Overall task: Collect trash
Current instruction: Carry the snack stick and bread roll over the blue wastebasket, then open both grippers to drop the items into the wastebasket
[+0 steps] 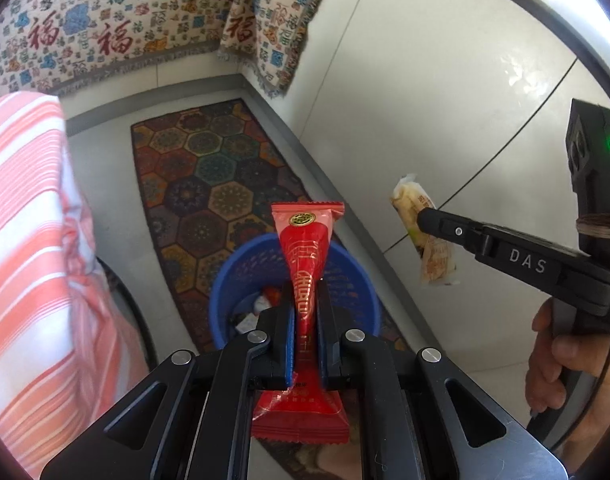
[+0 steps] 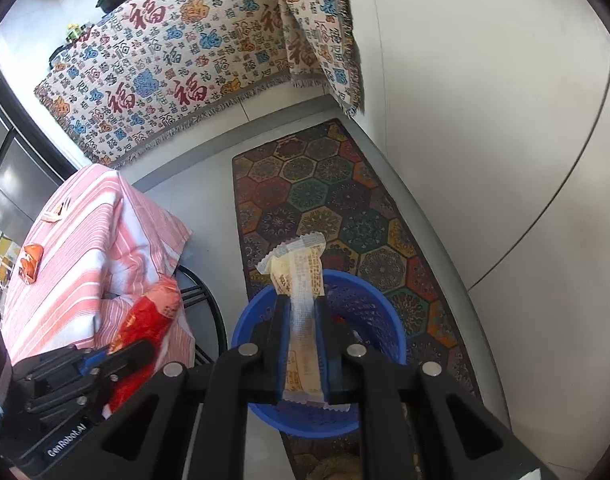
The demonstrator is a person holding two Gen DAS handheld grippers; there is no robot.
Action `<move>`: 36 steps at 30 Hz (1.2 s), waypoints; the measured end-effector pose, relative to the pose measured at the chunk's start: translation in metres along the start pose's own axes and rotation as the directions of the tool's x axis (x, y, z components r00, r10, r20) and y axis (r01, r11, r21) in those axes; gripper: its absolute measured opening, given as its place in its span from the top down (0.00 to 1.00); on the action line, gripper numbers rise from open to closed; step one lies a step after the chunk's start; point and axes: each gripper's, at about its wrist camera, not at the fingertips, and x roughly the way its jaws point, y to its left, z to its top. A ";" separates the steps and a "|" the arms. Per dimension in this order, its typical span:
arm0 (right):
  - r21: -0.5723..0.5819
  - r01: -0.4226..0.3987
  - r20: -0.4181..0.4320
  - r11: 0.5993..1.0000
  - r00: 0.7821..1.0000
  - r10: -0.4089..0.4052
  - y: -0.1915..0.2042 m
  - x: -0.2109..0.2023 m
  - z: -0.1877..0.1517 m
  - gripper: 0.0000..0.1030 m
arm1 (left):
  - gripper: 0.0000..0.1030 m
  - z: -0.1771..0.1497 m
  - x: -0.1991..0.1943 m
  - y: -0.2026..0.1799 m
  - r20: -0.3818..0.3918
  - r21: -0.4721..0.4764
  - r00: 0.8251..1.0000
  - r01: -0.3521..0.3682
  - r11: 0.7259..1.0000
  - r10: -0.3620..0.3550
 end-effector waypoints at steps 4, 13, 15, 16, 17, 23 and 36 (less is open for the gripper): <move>0.018 -0.003 -0.004 1.000 1.000 0.003 -0.008 0.003 0.004 0.88 | 0.93 -0.001 0.009 -0.006 -0.016 0.007 1.000 0.005 1.000 -0.005; 0.048 -0.011 -0.026 0.999 1.000 0.012 -0.019 0.008 0.001 0.85 | 0.92 0.004 0.029 -0.008 -0.033 0.014 0.999 0.019 1.000 -0.019; 0.056 -0.010 -0.028 0.998 1.000 0.011 -0.021 0.008 0.001 0.85 | 0.89 0.005 0.033 -0.008 -0.040 0.022 0.999 0.027 0.999 -0.026; 0.057 -0.009 -0.028 0.998 1.000 0.010 -0.021 0.008 0.001 0.84 | 0.78 0.005 0.036 -0.009 -0.042 0.025 0.999 0.036 0.999 -0.035; 0.058 -0.011 -0.026 0.998 1.000 0.013 -0.021 0.008 0.001 0.81 | 0.62 0.006 0.039 -0.009 -0.045 0.027 0.998 0.048 0.998 -0.047; 0.076 -0.022 0.008 0.997 1.000 0.021 -0.023 0.001 0.003 0.59 | 0.43 0.006 0.034 -0.006 -0.025 0.015 0.998 0.051 0.999 -0.051; -0.109 -0.019 0.158 0.994 0.987 0.036 0.057 -0.028 0.015 0.58 | 0.17 -0.055 -0.097 0.059 0.123 -0.002 0.987 -0.108 0.994 0.107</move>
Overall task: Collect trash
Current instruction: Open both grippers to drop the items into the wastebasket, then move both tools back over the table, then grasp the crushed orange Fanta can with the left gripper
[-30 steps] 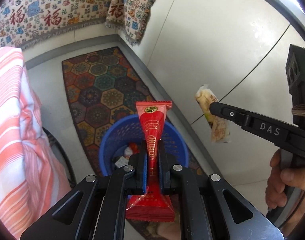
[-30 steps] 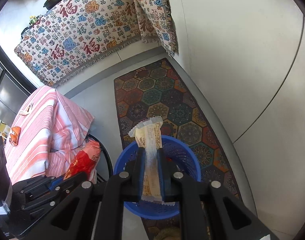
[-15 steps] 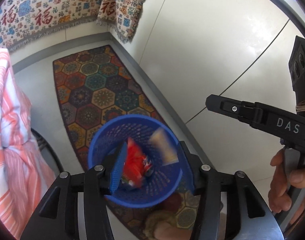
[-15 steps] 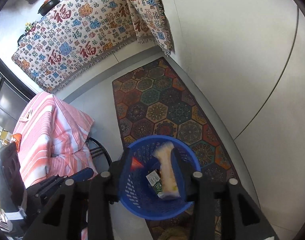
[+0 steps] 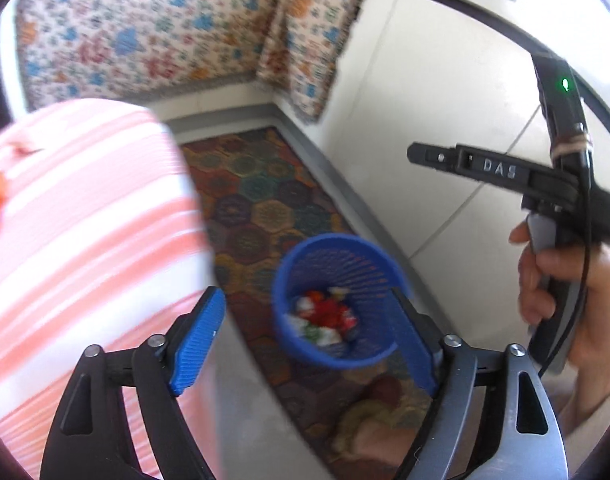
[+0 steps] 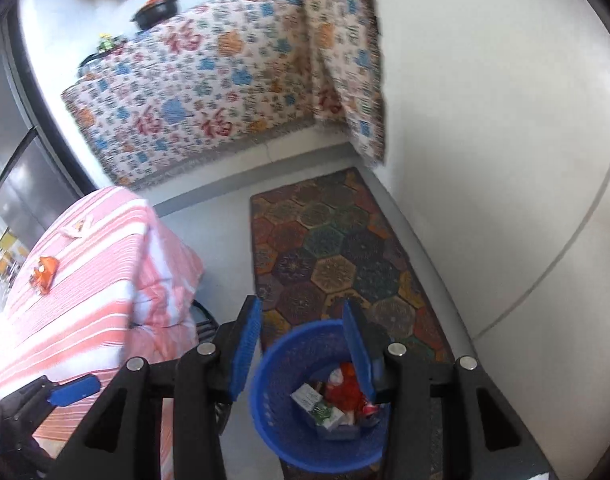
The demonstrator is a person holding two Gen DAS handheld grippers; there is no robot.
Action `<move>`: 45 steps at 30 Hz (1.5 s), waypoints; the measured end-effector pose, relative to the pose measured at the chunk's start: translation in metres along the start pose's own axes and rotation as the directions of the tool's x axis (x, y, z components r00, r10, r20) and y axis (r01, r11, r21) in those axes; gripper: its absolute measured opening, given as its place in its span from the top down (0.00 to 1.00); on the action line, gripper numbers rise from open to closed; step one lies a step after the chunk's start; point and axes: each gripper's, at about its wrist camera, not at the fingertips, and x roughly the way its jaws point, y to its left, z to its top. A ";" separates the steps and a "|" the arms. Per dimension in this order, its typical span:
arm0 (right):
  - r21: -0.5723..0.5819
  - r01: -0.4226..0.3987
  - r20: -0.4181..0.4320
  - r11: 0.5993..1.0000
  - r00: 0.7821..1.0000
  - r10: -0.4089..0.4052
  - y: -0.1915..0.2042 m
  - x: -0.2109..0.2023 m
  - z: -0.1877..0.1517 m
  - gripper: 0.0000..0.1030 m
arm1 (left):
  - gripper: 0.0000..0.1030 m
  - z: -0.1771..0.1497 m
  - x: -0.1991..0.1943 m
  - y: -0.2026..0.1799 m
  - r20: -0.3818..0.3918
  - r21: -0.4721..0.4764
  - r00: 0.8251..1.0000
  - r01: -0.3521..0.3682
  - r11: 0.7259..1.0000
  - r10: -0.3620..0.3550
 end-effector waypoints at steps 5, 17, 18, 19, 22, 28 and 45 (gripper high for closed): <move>-0.144 -0.125 0.005 0.982 0.992 0.127 0.087 -0.005 -0.004 0.54 | 0.16 -0.025 -0.038 0.067 0.020 -0.071 0.989 -0.147 0.987 0.148; -0.443 -0.319 -0.204 0.838 0.946 0.253 0.275 0.027 -0.071 0.39 | 0.12 -0.047 -0.061 0.241 -0.019 -0.247 0.922 -0.380 0.892 0.388; -0.458 -0.315 -0.212 0.831 0.947 0.242 0.281 0.030 -0.076 0.39 | 0.12 -0.046 -0.056 0.251 -0.024 -0.250 0.923 -0.378 0.891 0.385; -0.475 -0.307 -0.215 0.824 0.949 0.230 0.287 0.032 -0.080 0.39 | 0.12 -0.045 -0.053 0.261 -0.036 -0.249 0.925 -0.375 0.893 0.378; -0.511 -0.286 -0.215 0.810 0.956 0.202 0.302 0.039 -0.087 0.37 | 0.04 -0.037 -0.039 0.273 -0.037 -0.228 0.929 -0.367 0.902 0.368; -0.535 -0.264 -0.190 0.803 0.963 0.190 0.314 0.045 -0.089 0.28 | 0.00 -0.014 -0.021 0.283 -0.030 -0.154 0.937 -0.349 0.924 0.349; -0.540 -0.265 -0.171 0.799 0.964 0.204 0.325 0.054 -0.084 0.24 | 0.01 0.043 -0.018 0.296 0.035 -0.198 0.942 -0.322 0.926 0.335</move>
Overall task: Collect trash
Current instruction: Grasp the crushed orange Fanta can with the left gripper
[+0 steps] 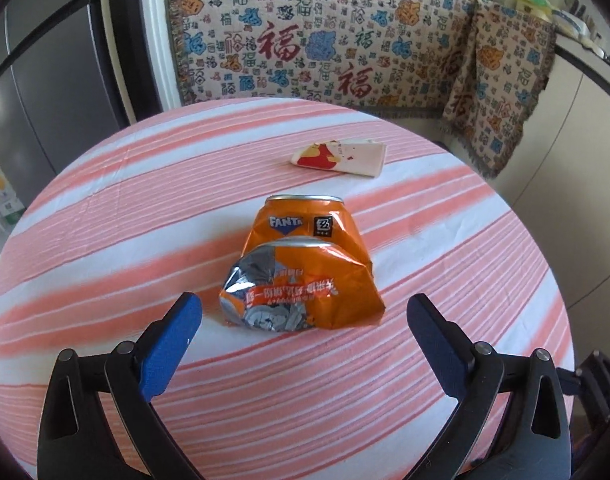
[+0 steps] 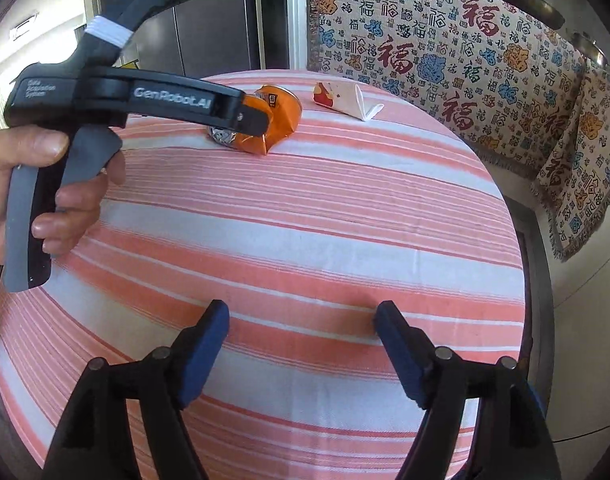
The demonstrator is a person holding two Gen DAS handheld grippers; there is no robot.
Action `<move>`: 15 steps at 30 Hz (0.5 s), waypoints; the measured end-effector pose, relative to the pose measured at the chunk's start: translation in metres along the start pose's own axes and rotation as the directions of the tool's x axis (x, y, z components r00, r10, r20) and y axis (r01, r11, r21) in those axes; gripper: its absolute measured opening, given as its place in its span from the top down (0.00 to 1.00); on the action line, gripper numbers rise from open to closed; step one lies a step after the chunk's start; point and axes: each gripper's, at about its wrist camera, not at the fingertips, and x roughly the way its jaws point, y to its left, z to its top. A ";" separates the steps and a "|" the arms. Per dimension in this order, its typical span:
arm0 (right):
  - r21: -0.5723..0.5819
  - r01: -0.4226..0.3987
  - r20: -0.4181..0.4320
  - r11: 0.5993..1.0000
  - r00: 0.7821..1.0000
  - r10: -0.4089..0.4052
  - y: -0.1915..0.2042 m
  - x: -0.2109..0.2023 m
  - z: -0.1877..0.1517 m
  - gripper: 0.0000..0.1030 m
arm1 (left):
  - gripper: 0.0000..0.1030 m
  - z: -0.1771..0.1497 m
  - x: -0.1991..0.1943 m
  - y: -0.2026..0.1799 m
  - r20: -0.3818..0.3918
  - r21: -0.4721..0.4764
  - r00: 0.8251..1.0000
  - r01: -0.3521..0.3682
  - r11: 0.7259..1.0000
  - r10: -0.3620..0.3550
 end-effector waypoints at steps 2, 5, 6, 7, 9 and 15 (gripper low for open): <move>0.001 0.000 0.002 1.000 1.000 0.000 0.000 0.000 0.000 0.23 | 0.01 0.001 0.008 -0.002 -0.013 0.004 1.000 0.005 1.000 -0.005; 0.002 -0.001 0.006 1.000 1.000 0.001 0.001 0.001 0.000 0.23 | 0.16 -0.001 0.012 -0.003 -0.025 0.001 1.000 0.008 1.000 -0.008; 0.001 -0.001 0.007 1.000 1.000 0.001 0.001 0.001 0.000 0.23 | 0.16 -0.002 0.010 -0.001 -0.017 -0.006 1.000 0.018 1.000 -0.018; 0.001 -0.001 0.008 1.000 1.000 0.001 0.001 0.000 0.000 0.23 | 0.16 -0.004 0.007 0.001 -0.008 -0.015 1.000 0.021 1.000 -0.021; 0.000 -0.002 0.008 1.000 1.000 0.002 0.001 -0.001 -0.001 0.23 | 0.16 -0.008 -0.003 0.005 0.012 -0.022 1.000 0.013 1.000 -0.013; 0.003 -0.003 0.011 1.000 1.000 0.003 0.003 -0.001 0.000 0.23 | 0.16 -0.030 -0.044 0.029 0.045 -0.055 0.999 -0.026 0.998 0.029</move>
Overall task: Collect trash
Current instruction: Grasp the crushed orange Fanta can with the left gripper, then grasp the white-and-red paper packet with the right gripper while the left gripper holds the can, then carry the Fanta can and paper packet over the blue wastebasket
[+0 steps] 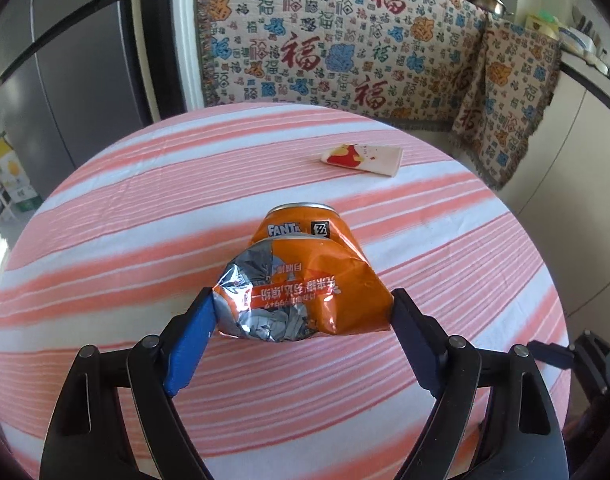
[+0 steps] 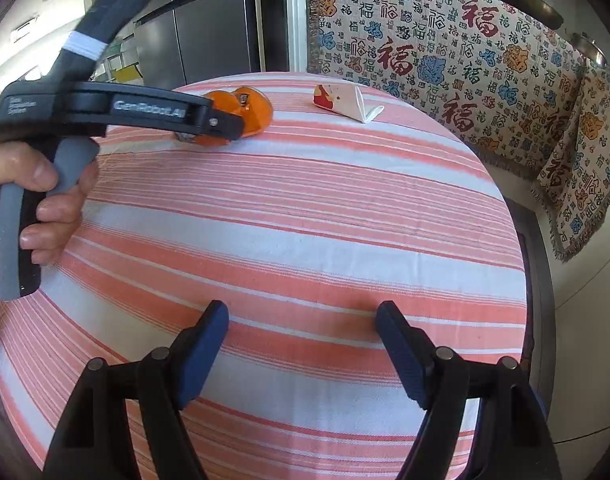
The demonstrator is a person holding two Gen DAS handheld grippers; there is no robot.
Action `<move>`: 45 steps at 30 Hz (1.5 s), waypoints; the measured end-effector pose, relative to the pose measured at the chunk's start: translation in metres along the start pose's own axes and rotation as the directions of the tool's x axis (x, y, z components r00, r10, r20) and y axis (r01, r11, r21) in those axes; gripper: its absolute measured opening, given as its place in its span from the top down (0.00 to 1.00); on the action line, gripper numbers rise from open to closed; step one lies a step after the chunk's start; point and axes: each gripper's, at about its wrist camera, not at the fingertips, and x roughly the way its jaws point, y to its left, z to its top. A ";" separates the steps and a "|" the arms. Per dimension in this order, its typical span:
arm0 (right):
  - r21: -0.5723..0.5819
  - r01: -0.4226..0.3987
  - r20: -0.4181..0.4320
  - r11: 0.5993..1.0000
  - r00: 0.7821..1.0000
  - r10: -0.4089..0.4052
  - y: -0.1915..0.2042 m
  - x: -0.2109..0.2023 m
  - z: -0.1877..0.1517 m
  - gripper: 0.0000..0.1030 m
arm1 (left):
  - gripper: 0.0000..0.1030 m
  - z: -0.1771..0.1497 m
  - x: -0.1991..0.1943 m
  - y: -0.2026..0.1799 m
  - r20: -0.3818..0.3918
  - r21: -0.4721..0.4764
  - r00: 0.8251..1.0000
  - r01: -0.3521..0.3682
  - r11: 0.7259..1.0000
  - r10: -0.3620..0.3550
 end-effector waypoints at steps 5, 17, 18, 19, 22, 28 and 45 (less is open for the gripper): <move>-0.007 -0.011 -0.004 1.000 1.000 0.011 -0.002 -0.001 0.001 0.23 | 0.16 -0.028 -0.026 0.026 -0.001 -0.034 1.000 -0.030 0.999 0.030; -0.077 -0.013 0.000 0.997 1.000 0.013 -0.052 0.055 0.111 0.25 | 0.16 -0.050 -0.024 0.040 -0.025 -0.045 1.000 -0.008 0.999 0.007; -0.103 -0.007 -0.012 0.995 1.000 0.006 -0.051 0.063 0.122 0.25 | 0.16 -0.049 -0.023 0.040 -0.030 -0.046 1.000 0.000 0.999 -0.001; -0.127 -0.002 -0.016 0.992 1.000 0.000 -0.049 0.071 0.131 0.25 | 0.16 -0.049 -0.022 0.041 -0.035 -0.047 0.999 0.005 0.999 -0.006; -0.177 0.011 -0.018 0.984 1.000 -0.015 -0.044 0.090 0.158 0.25 | 0.16 -0.048 -0.018 0.042 -0.054 -0.046 0.998 0.010 0.999 -0.012; -0.222 0.028 -0.063 0.975 0.997 -0.043 -0.034 0.125 0.186 0.28 | 0.16 -0.052 -0.015 0.042 -0.072 -0.027 0.997 0.013 1.000 -0.015; 0.089 -0.146 -0.016 0.985 0.989 0.148 -0.031 0.011 0.101 0.93 | 0.17 -0.057 -0.041 0.028 -0.032 -0.051 0.993 0.111 0.993 -0.113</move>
